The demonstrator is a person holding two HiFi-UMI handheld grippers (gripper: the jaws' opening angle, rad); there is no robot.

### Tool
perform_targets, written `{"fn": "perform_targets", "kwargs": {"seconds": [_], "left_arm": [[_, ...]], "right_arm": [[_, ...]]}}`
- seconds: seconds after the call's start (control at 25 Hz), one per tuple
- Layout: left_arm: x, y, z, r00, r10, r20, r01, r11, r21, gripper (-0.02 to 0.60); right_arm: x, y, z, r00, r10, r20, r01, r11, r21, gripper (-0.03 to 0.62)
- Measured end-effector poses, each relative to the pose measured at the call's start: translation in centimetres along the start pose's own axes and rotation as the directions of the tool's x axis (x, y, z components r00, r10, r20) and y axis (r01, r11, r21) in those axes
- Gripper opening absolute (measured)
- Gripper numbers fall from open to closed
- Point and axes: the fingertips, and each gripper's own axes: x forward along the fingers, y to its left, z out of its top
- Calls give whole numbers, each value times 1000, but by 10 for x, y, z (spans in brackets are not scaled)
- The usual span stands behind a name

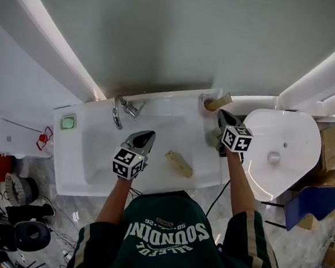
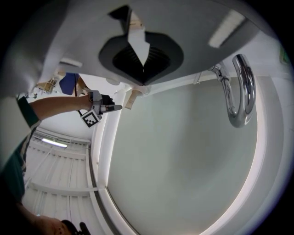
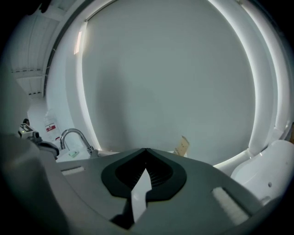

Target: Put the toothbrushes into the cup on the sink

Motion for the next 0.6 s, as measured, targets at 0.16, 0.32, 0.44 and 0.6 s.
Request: {"fn": "perform_targets", "kwargs": {"seconds": [0.16,0.32,0.44,0.6], "left_arm": [[0,-3,5,1000,-24,16,24,1000,5,51],[-2,-1,10,999,-30,33,30,1000,7,51],[-5,3,17,999,-28,46,27,999,22,51],[-14,10,21,998,-11,60,10,1000,23,51]], "right_arm": [[-11,39,5,997,70,27,-68,996,-53,2],[-19,77,12,989,133,67,-131,991,-32,3],[-21,103,10,983,169,69,-166,985,-51,2],[-20,127,1,977,204,56,-200,977,-75,2]]}}
